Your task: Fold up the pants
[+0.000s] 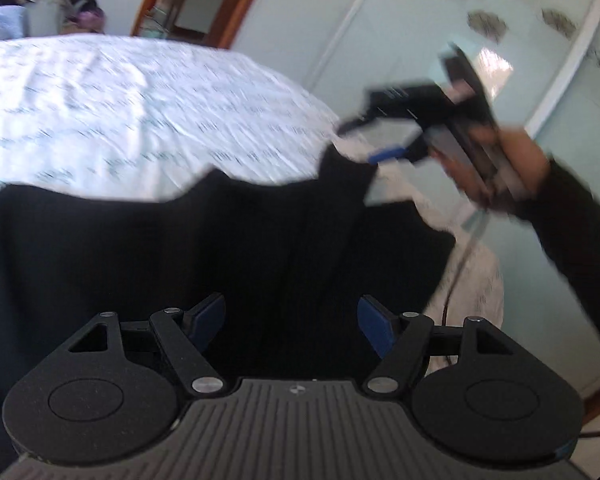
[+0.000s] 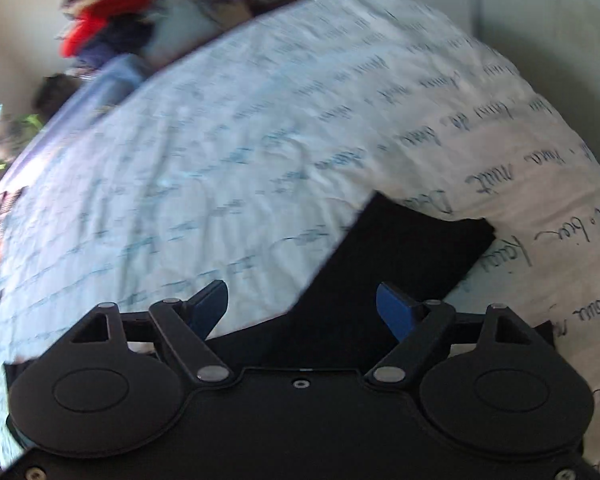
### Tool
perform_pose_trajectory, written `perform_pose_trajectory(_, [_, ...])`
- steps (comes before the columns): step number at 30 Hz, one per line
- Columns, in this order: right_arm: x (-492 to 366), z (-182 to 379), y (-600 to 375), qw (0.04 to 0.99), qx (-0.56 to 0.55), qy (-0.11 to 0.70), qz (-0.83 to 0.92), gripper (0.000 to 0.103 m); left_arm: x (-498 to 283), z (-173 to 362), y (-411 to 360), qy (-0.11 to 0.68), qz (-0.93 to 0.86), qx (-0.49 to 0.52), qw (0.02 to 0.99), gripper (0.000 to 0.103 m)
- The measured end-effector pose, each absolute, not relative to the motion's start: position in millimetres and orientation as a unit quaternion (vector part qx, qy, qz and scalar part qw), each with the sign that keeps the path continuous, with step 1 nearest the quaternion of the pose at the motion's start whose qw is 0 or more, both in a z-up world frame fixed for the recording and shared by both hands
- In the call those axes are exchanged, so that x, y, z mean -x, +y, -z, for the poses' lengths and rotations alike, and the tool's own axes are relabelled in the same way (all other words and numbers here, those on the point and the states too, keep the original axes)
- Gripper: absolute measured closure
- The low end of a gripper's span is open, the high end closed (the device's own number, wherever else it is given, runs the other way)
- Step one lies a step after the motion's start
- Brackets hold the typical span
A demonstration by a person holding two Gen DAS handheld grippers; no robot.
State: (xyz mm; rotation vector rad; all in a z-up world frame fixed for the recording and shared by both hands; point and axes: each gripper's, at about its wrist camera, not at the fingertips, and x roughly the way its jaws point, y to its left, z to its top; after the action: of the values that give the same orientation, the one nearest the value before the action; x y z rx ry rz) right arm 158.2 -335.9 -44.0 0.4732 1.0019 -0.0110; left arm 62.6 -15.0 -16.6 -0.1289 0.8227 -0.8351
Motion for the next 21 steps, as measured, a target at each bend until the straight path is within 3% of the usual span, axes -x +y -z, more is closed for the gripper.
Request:
perform_pose_trajectory(3, [-182.5,56.6,-329.1,0.844,-0.202,0.496,0.037,0.022,-60.2,26.7,-22.3,0.400,0.405,0.054,0.820,0.028])
perform_pose_trajectory(6, [-206.2,63.5,-321.8,0.839,-0.151,0.521,0.045,0.035,-61.2,40.1,-22.4,0.406,0.410,0.060,0.814,0.028])
perform_pose_trajectory(8, [-216.9,65.3,-324.7,0.832,-0.120,0.538,0.058,0.037,-63.3,45.2,-19.4,0.408,0.412,0.068,0.812,0.028])
perform_pose_trajectory(10, [-225.5,73.9,-323.5,0.825,-0.113,0.549,0.068,0.050,-68.0,49.3,-19.0,0.408,0.415,0.078,0.809,0.028])
perform_pose_trajectory(15, [-228.1,88.2,-319.7,0.823,-0.092,0.554,0.090,0.055,-67.9,50.8,-8.4,0.409,0.423,0.098,0.803,0.027])
perform_pose_trajectory(17, [-225.1,84.7,-321.5,0.826,-0.090,0.548,0.095,0.062,-69.2,50.4,-5.7,0.412,0.424,0.110,0.799,0.027])
perform_pose_trajectory(19, [-220.8,80.0,-331.6,0.830,-0.116,0.536,0.101,0.086,-69.7,48.6,-1.7,0.415,0.423,0.121,0.796,0.027])
perform_pose_trajectory(21, [-214.1,76.3,-347.2,0.831,-0.158,0.523,0.105,0.096,-67.8,42.6,2.5,0.416,0.419,0.132,0.796,0.027])
